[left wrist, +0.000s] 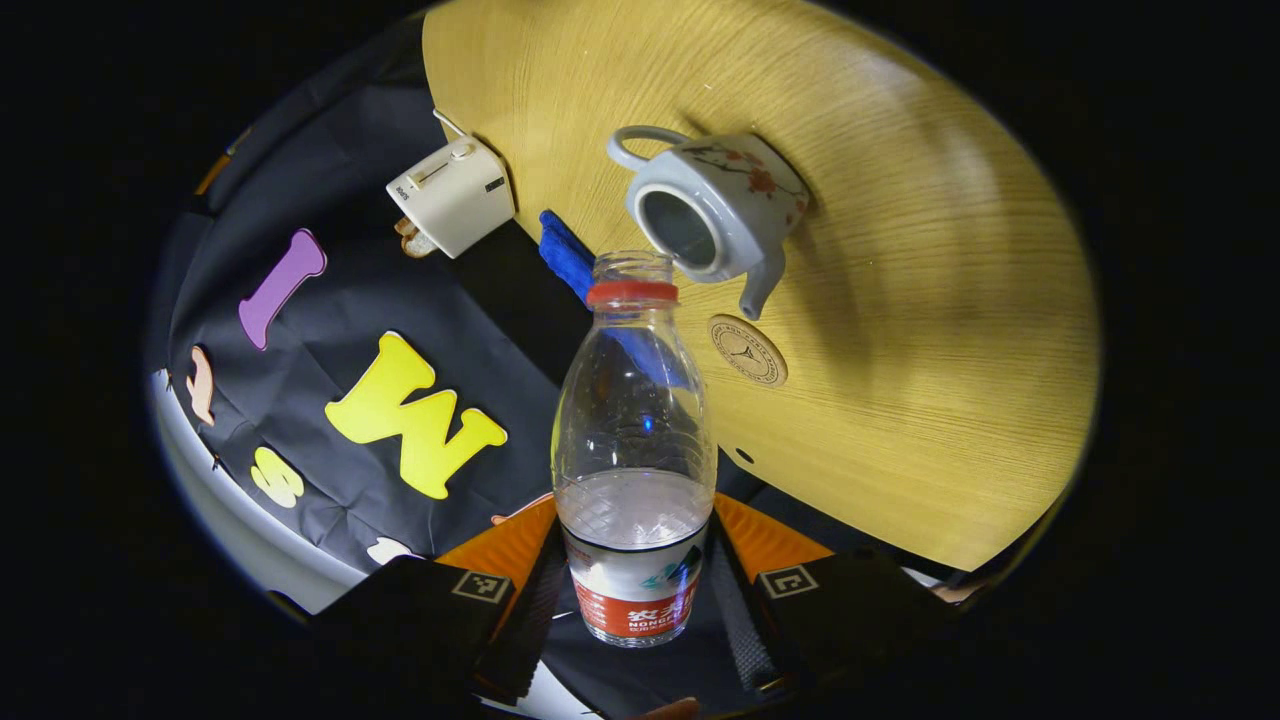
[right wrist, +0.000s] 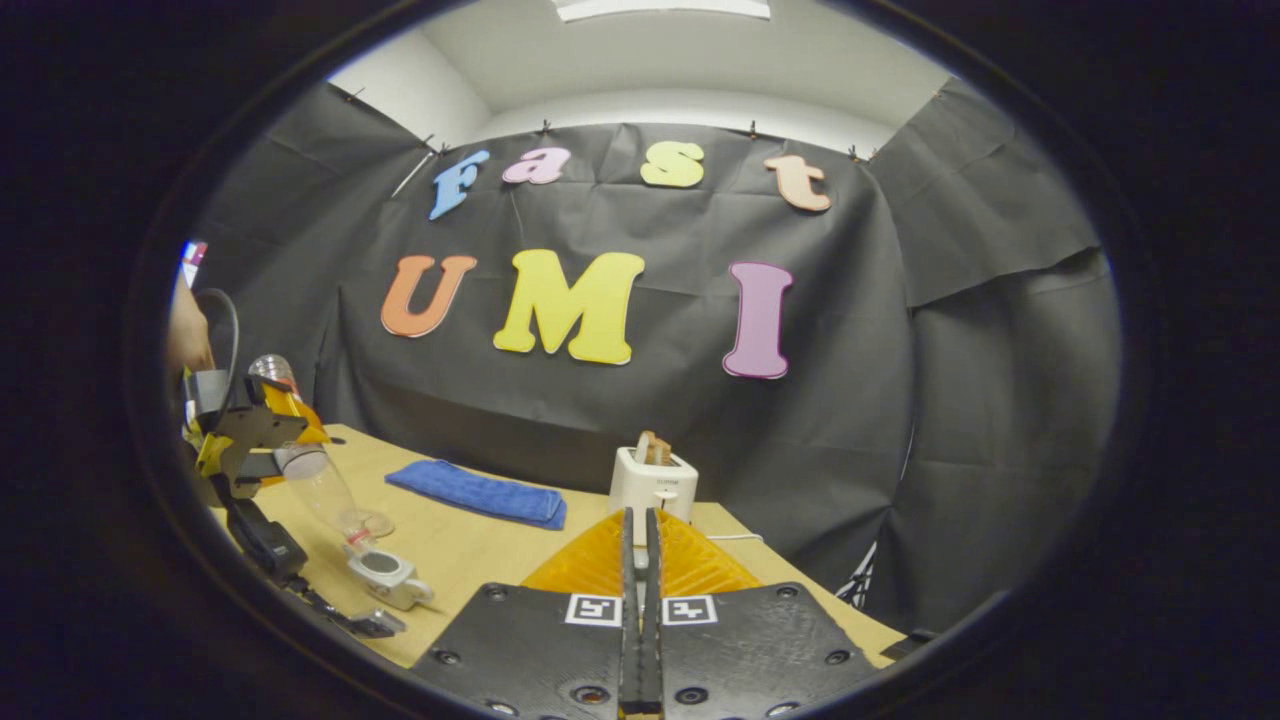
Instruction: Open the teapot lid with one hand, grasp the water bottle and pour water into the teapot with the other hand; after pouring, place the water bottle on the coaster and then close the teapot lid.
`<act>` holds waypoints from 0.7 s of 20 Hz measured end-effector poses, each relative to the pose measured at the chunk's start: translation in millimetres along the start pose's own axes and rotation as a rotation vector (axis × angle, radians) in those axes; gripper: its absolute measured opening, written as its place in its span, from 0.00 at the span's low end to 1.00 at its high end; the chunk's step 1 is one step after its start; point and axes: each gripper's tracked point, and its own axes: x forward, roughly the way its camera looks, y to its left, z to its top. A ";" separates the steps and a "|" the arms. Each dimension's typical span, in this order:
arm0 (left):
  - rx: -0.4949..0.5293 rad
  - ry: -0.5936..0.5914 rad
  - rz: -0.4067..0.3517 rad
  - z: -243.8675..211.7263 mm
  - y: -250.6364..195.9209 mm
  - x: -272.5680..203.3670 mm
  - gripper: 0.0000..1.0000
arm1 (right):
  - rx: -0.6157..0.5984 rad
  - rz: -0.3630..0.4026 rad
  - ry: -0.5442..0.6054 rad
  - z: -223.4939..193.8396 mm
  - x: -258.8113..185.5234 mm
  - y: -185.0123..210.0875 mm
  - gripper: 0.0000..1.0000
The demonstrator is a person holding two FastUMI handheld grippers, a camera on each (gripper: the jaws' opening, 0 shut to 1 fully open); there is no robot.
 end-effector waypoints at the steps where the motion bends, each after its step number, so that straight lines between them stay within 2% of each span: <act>1: 0.004 0.002 0.001 0.2 -0.5 -0.2 0.75 | -0.002 -0.002 0.001 0.4 1.0 -0.6 0.00; 6: 0.015 -0.001 0.000 3.2 -0.6 2.7 0.75 | -0.011 0.004 0.002 -0.3 0.6 1.6 0.00; 7: 0.009 0.003 -0.003 2.3 -2.3 3.5 0.80 | -0.013 0.005 0.002 -1.6 0.9 1.7 0.00; 8: 0.003 0.004 -0.005 1.4 -4.1 3.1 0.75 | -0.014 0.005 0.003 -1.9 1.1 1.7 0.00; 10: -0.012 0.002 -0.009 1.6 -8.5 4.3 0.75 | -0.015 0.002 0.010 -5.2 3.4 1.0 0.00; 11: -0.028 -0.010 0.004 3.8 -7.8 4.1 0.75 | -0.017 -0.001 0.015 -6.9 4.2 0.1 0.00; 12: -0.108 -0.047 0.004 9.0 -16.1 5.5 0.75 | -0.027 -0.001 0.021 -9.3 4.5 1.7 0.00; 14: -0.177 -0.073 0.002 14.4 -25.2 6.7 0.75 | -0.043 -0.013 0.020 -10.1 5.9 0.5 0.00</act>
